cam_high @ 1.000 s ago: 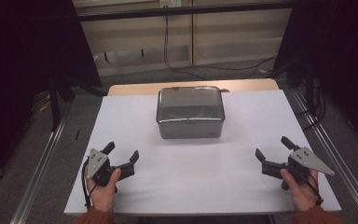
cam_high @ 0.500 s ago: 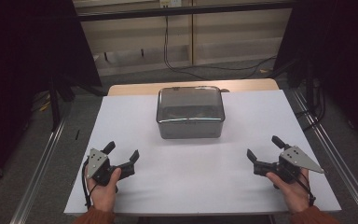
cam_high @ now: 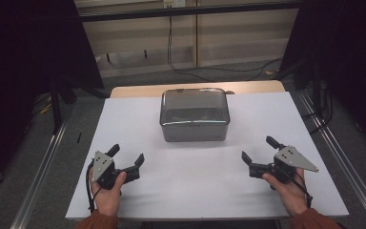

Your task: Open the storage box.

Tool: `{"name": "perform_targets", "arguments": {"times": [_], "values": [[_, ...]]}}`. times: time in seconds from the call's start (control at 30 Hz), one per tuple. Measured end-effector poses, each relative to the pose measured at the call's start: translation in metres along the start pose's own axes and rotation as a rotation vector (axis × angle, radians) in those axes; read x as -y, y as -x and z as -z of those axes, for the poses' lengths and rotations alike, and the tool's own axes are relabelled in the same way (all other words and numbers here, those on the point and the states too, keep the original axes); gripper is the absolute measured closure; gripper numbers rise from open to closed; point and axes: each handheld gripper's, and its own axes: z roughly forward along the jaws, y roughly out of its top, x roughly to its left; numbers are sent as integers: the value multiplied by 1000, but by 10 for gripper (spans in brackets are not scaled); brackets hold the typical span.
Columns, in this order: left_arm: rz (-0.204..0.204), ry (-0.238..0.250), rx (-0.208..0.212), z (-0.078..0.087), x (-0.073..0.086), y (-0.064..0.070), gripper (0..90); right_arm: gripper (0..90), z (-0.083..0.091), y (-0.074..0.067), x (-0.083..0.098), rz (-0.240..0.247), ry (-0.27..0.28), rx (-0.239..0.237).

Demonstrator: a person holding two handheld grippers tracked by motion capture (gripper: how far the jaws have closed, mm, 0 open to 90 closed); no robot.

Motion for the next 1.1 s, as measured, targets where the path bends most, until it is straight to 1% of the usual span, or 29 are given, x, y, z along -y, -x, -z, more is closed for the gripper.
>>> {"name": "perform_targets", "arguments": {"times": [0.1,0.17,0.33,0.4,0.43,0.47,0.5,0.53,0.57,0.67,0.7,0.73,0.8,0.83,0.9,1.0,1.07,1.1], "values": [[8,3,-1,0,0,0,34,0,-5,-2,-1,-6,-4,-12],[2,-1,0,0,0,0,34,2,-7,-3,-3,-12,-12,-22],[-2,0,8,0,-1,1,34,4,-16,-7,-9,-29,-11,-48],[-1,6,11,0,-1,2,34,6,-20,-10,-10,-31,-24,-60],[0,5,16,0,-1,2,34,8,-22,-12,-11,-27,-34,-72],[0,5,16,0,-1,2,34,8,-22,-12,-11,-27,-34,-72],[-2,3,18,0,-1,2,34,10,-27,-15,-11,-22,-47,-85],[-2,3,18,0,-1,2,34,10,-27,-15,-11,-22,-47,-85],[0,4,20,0,-1,2,34,10,-30,-17,-12,-18,-57,-96],[-1,4,23,0,-1,2,34,18,-35,-20,-15,-32,-83,-127],[1,1,25,-1,-1,3,34,18,-35,-20,-15,-32,-83,-127],[1,0,24,-1,-1,3,34,18,-38,-23,-17,-20,-87,-136],[-3,-2,27,-2,-1,3,34,19,-40,-25,-18,-16,-91,-140],[-5,-1,27,-2,-1,3,34,20,-43,-28,-20,-12,-97,-156],[-3,0,28,-2,-1,4,34,20,-46,-31,-21,-4,-100,-165],[-2,-1,29,-3,-1,3,34,20,-50,-34,-22,6,-101,-168],[-2,-1,30,-3,-1,3,34,20,-55,-37,-23,27,-109,-174],[-3,-3,30,-3,-1,3,34,20,-55,-37,-23,27,-109,-174]]}}
